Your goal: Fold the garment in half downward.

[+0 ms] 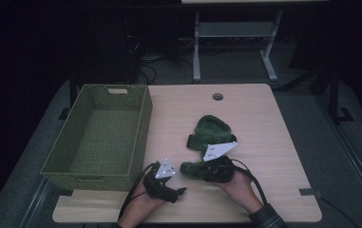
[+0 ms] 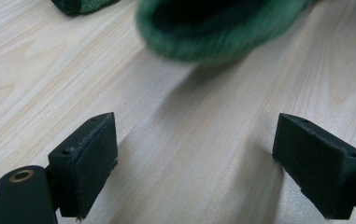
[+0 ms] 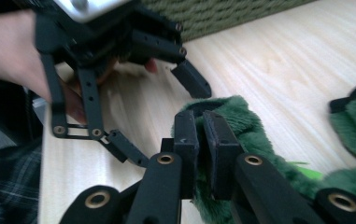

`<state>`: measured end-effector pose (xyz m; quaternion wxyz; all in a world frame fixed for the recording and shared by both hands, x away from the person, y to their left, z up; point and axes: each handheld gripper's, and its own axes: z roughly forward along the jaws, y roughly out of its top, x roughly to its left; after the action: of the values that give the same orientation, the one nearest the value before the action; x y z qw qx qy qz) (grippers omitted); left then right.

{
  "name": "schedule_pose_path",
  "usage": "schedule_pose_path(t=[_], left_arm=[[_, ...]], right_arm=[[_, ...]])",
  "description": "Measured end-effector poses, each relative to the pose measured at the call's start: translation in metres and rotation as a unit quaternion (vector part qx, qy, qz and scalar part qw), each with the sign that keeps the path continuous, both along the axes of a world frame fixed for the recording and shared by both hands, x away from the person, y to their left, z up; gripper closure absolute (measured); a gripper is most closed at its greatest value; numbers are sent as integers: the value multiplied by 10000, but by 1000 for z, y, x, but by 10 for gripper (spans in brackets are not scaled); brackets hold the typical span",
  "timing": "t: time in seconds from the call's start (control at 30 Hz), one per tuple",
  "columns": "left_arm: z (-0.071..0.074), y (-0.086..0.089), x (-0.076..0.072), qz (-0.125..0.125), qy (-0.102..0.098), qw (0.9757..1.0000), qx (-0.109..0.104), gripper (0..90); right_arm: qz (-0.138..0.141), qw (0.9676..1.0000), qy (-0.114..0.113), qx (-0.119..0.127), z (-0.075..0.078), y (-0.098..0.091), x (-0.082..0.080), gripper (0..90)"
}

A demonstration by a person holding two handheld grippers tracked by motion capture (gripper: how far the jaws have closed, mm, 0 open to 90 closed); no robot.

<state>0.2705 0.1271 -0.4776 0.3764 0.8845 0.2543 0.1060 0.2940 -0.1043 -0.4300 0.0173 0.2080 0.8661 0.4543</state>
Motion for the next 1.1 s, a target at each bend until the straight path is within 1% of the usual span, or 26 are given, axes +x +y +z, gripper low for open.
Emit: schedule_pose_path(t=[0.1, 0.2, 0.3, 0.33, 0.4, 0.43, 0.5, 0.63, 0.7, 0.77, 0.83, 0.9, 0.97, 1.0, 1.1], left_arm=[[0, 0, 0, 3, 2, 10000, -3, 132], [0, 0, 0, 2, 1, 10000, -3, 132], [0, 0, 0, 2, 2, 10000, -3, 132], [0, 0, 0, 3, 2, 10000, -2, 132], [0, 0, 0, 3, 2, 10000, -2, 132], [0, 0, 0, 3, 4, 10000, -3, 132], [0, 0, 0, 2, 2, 10000, -2, 132], [0, 0, 0, -7, -10, 10000, 12, 132], [0, 0, 0, -12, -23, 10000, 19, 132], [0, 0, 0, -6, -9, 10000, 12, 132], [0, 0, 0, -1, 9, 10000, 7, 133], [0, 0, 0, 3, 3, 10000, 4, 133], [0, 0, 0, 7, 3, 10000, -1, 133], [0, 0, 0, 3, 7, 10000, -9, 133], [0, 0, 0, 4, 2, 10000, -7, 133]], right_arm=[[-149, 9998, -39, 108, 5, -13, -1, 840], [-294, 9991, -6, 296, 9, -27, -2, 840], [-419, 9984, -59, 367, 12, -39, -2, 836], [-464, 9981, -37, 411, 13, -42, -2, 836], [-568, 9975, -35, 408, 13, -48, -3, 836], [-610, 9971, -68, 447, 13, -52, -3, 836], [-650, 9965, 8, 530, 13, -59, -3, 836], [-836, 9949, -38, 571, 16, -71, -5, 832], [-969, 9935, -38, 589, 15, -78, -5, 832], [-1093, 9927, -47, 515, 12, -85, -5, 832], [-1202, 9917, 6, 447, 8, -91, -6, 828], [-1297, 9911, 26, 314, 6, -96, -7, 826], [-1385, 9900, 22, 280, 4, -102, -8, 824], [-1453, 9892, 18, 186, 3, -105, -9, 817], [-1591, 9872, 23, 73, 0, -113, -12, 815]])
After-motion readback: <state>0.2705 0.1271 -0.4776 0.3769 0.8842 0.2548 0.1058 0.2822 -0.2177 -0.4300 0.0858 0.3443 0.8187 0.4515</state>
